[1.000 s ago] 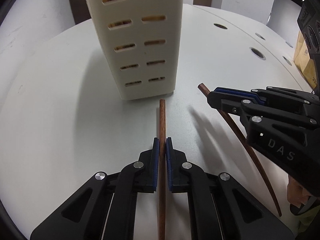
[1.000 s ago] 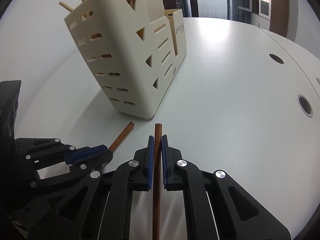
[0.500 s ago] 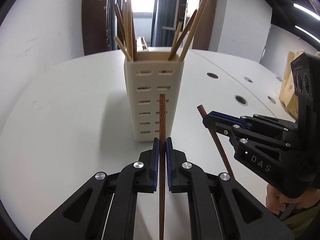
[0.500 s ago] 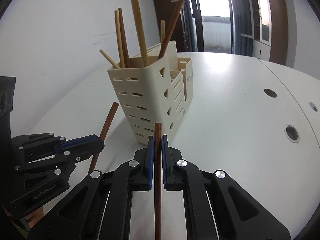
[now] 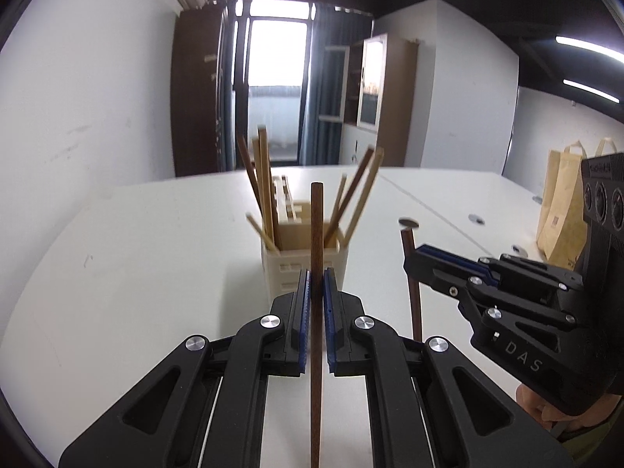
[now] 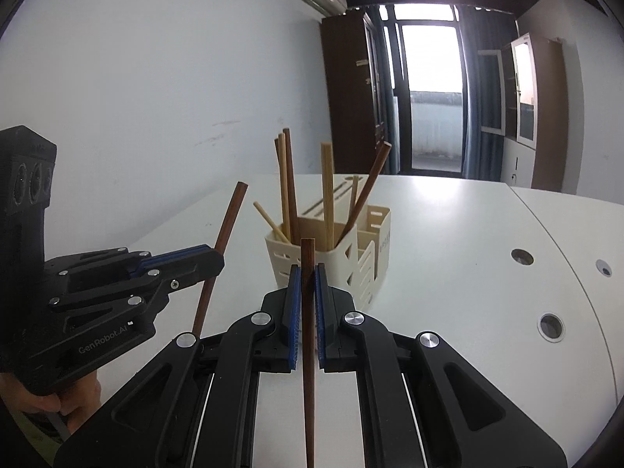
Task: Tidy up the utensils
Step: 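Lift both brown chopsticks up above the holder, then lower both brown chopsticks into the holder slots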
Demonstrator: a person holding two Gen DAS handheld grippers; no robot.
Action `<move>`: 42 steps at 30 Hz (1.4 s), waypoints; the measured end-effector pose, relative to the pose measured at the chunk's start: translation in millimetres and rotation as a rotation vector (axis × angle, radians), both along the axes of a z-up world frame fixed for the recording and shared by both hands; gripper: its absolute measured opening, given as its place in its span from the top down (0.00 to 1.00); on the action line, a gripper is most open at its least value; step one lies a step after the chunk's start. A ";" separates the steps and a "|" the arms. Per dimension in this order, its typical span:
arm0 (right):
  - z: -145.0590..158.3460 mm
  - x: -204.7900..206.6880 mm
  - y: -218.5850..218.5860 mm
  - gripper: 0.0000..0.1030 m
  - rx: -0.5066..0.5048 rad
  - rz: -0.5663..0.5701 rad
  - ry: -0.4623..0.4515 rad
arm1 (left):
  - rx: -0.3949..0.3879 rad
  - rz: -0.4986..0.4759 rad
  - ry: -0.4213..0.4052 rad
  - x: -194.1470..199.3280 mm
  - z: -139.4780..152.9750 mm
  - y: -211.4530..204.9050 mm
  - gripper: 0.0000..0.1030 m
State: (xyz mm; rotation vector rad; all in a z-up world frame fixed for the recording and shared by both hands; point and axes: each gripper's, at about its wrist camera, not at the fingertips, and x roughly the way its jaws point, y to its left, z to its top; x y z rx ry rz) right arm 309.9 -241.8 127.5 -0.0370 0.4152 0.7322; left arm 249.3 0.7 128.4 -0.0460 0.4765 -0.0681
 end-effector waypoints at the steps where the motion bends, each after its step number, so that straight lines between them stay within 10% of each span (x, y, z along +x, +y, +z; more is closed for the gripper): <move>1: 3.5 0.9 -0.4 0.93 0.007 0.001 -0.012 | 0.003 0.004 -0.021 0.0 4.6 -0.2 0.94; 21: 80.2 13.8 -23.0 0.93 0.382 0.039 -0.315 | -0.072 0.042 -0.435 0.5 61.3 8.1 0.94; 42: 87.7 33.7 -26.0 0.93 0.589 0.030 -0.523 | -0.087 0.072 -0.694 18.3 78.3 -9.3 0.94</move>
